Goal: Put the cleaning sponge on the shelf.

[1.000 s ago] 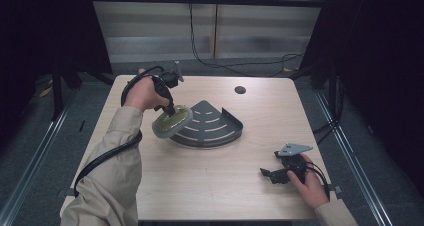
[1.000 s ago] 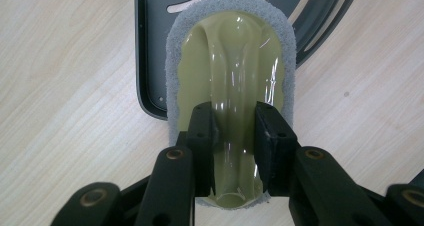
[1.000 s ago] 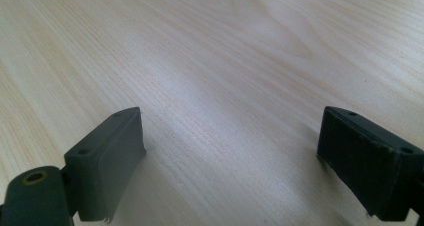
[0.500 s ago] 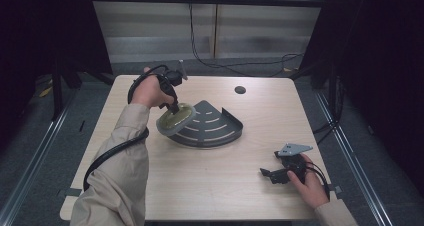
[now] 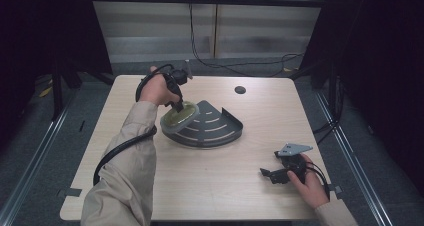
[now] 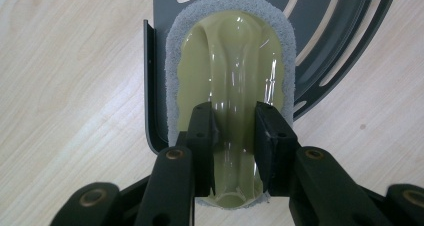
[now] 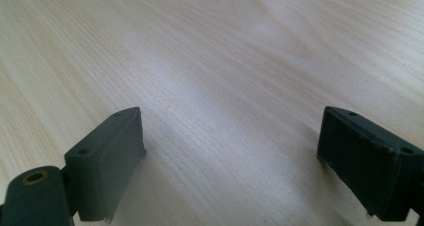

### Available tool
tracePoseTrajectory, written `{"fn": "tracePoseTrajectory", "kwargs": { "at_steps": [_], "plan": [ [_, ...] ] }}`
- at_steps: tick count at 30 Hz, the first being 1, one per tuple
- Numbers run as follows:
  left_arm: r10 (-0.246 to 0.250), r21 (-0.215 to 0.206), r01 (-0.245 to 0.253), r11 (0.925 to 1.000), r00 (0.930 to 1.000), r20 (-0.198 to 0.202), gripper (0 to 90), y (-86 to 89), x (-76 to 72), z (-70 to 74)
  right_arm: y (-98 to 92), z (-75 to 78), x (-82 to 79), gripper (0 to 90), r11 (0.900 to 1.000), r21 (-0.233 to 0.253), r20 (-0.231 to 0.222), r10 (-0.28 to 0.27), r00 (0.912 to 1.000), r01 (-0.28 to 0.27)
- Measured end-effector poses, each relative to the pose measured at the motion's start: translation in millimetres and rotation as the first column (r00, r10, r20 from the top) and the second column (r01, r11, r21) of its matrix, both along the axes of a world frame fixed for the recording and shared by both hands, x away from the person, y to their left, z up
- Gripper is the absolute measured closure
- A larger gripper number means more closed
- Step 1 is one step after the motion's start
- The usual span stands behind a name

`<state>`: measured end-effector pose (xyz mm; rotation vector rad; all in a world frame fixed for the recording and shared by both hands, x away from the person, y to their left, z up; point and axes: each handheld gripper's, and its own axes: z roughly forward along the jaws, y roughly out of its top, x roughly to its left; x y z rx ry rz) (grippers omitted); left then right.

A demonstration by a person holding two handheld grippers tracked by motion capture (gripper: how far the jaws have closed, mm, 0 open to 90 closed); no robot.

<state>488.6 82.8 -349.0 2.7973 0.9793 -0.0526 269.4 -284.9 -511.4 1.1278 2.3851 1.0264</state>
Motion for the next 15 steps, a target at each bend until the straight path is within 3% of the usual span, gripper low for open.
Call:
{"fn": "tracePoseTrajectory", "kwargs": {
  "at_steps": [15],
  "plan": [
    [0.005,0.000,-0.005,1.0000,1.0000,0.007,71.2,-10.2,7.5,-5.6,-0.1,0.0,0.0,10.7,1.000,-0.002,0.002,-0.001,1.0000,0.001]
  ]
}}
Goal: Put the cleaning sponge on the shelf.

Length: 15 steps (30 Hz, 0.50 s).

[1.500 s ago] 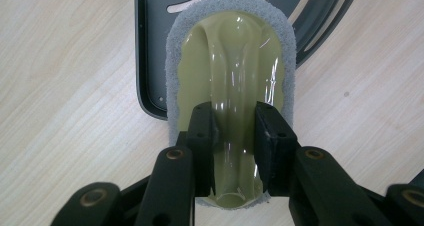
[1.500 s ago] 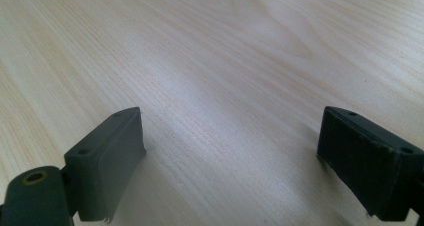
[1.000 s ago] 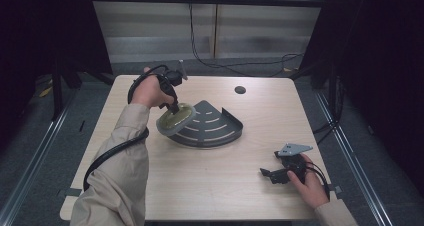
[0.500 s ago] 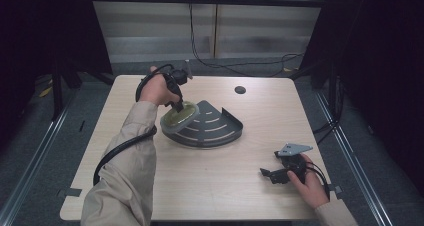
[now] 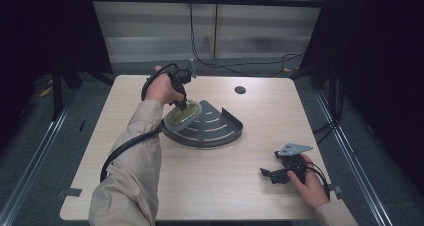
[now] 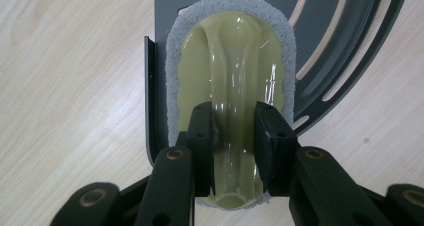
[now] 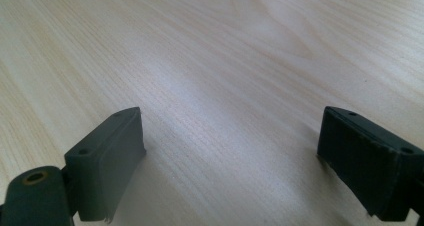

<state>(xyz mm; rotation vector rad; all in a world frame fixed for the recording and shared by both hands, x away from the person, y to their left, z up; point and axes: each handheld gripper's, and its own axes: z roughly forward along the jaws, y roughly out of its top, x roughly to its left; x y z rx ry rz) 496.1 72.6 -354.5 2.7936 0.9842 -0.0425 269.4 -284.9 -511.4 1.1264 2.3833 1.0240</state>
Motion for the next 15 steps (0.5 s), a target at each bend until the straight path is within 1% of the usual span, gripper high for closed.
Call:
{"fn": "tracePoseTrajectory", "kwargs": {
  "at_steps": [4,5,14,15],
  "plan": [
    [-0.005,-0.002,0.005,1.0000,1.0000,-0.004,71.3,-2.0,2.0,-5.6,-0.1,0.0,0.0,10.8,1.000,-0.001,0.001,0.000,1.0000,0.000],
    [-0.003,-0.002,0.003,1.0000,1.0000,-0.002,71.2,-3.0,2.7,-8.9,-0.1,0.0,0.0,10.8,1.000,0.000,0.000,0.001,1.0000,-0.001],
    [0.005,-0.003,-0.005,1.0000,1.0000,-0.003,71.3,-5.2,6.2,-20.1,0.0,0.0,0.0,10.8,1.000,-0.001,0.002,0.000,1.0000,0.000],
    [0.003,0.004,-0.003,1.0000,1.0000,-0.004,71.2,-4.9,6.8,-21.3,0.0,0.0,0.0,10.8,1.000,0.000,0.001,0.000,1.0000,0.000]
  ]
}}
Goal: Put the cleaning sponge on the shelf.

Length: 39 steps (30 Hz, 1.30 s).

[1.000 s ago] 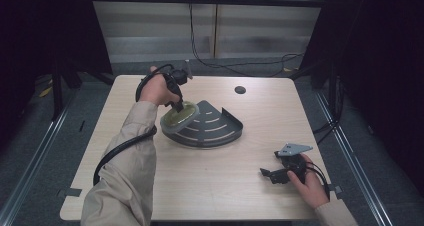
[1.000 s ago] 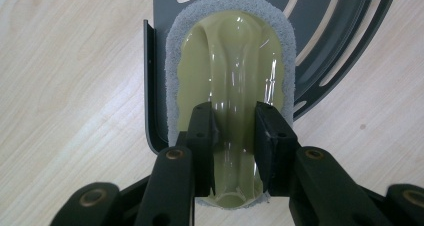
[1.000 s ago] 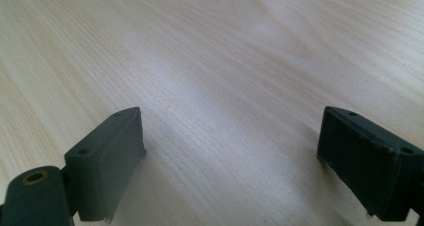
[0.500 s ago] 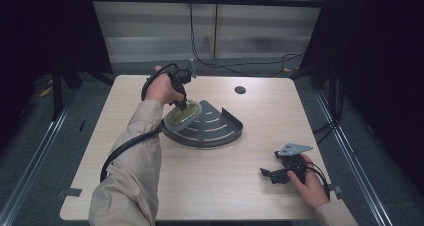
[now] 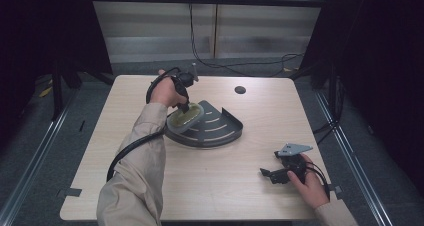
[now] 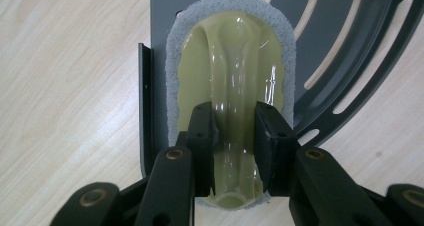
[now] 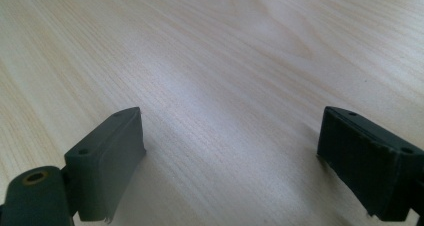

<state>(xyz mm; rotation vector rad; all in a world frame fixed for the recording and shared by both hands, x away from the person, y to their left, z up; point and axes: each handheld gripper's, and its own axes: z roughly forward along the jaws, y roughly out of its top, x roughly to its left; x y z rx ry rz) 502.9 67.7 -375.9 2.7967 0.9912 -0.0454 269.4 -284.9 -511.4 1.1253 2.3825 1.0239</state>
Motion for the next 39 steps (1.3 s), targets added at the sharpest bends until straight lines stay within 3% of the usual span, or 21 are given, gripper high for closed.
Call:
{"fn": "tracePoseTrajectory", "kwargs": {
  "at_steps": [8,21,39],
  "plan": [
    [-0.001,0.003,0.000,1.0000,0.9997,0.026,71.3,4.4,3.2,-13.4,0.0,0.1,0.0,10.8,1.000,-0.002,0.000,-0.001,1.0000,0.001],
    [0.044,-0.009,-0.044,0.9990,0.9989,0.013,71.1,10.5,6.7,-27.5,0.2,0.0,-0.1,10.8,1.000,0.001,-0.003,-0.001,1.0000,0.001],
    [0.047,0.006,-0.047,0.9989,0.9989,0.003,70.9,14.1,6.6,-41.5,0.2,0.0,-0.1,10.7,1.000,0.002,-0.003,-0.001,1.0000,0.001]
  ]
}}
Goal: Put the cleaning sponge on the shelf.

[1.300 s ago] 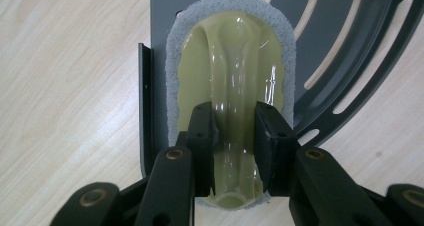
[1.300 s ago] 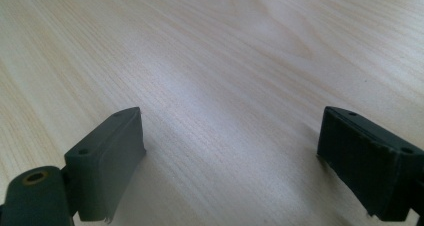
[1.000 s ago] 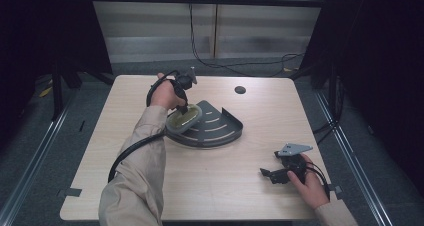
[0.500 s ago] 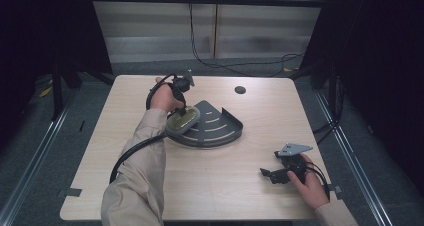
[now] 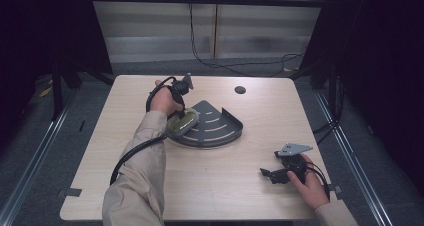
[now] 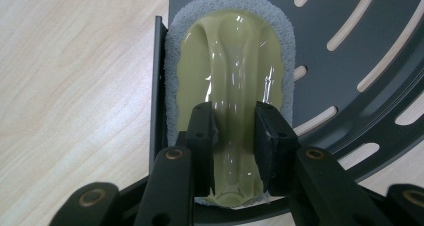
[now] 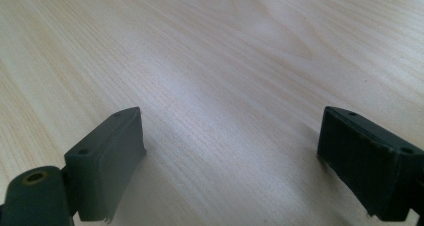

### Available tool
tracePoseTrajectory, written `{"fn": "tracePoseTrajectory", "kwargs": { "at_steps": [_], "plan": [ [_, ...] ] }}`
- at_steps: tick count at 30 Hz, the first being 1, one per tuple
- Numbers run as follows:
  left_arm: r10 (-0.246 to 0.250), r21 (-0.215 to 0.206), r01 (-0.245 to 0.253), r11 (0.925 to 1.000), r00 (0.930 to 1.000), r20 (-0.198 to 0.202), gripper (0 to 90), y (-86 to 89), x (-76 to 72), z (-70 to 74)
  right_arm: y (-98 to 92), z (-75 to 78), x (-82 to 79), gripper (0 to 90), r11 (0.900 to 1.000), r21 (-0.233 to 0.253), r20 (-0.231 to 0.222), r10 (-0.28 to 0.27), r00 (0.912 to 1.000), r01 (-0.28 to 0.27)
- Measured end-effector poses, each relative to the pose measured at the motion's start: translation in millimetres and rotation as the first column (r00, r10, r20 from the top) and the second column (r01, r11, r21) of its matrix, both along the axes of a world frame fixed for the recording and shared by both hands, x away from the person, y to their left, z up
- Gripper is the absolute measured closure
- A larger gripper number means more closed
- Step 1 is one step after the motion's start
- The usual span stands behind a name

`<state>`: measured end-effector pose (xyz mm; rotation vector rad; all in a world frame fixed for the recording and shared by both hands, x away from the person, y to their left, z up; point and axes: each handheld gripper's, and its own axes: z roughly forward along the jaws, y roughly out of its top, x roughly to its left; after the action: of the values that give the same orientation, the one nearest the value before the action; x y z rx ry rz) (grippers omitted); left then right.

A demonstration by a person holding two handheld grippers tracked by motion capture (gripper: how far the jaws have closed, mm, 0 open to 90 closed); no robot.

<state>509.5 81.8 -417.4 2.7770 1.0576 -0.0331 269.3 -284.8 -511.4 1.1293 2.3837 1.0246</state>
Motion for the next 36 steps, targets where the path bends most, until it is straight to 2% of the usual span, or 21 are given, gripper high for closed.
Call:
{"fn": "tracePoseTrajectory", "kwargs": {
  "at_steps": [25,36],
  "plan": [
    [0.030,0.004,-0.030,0.9995,0.9995,-0.009,67.5,-2.8,-0.1,-7.2,-0.1,0.0,0.0,10.7,1.000,0.000,0.000,0.001,1.0000,-0.001],
    [0.036,0.008,-0.036,0.9993,0.9994,0.002,64.1,-4.3,-0.4,-6.0,-0.1,0.0,0.1,10.7,1.000,0.000,0.000,0.001,1.0000,-0.001]
  ]
}}
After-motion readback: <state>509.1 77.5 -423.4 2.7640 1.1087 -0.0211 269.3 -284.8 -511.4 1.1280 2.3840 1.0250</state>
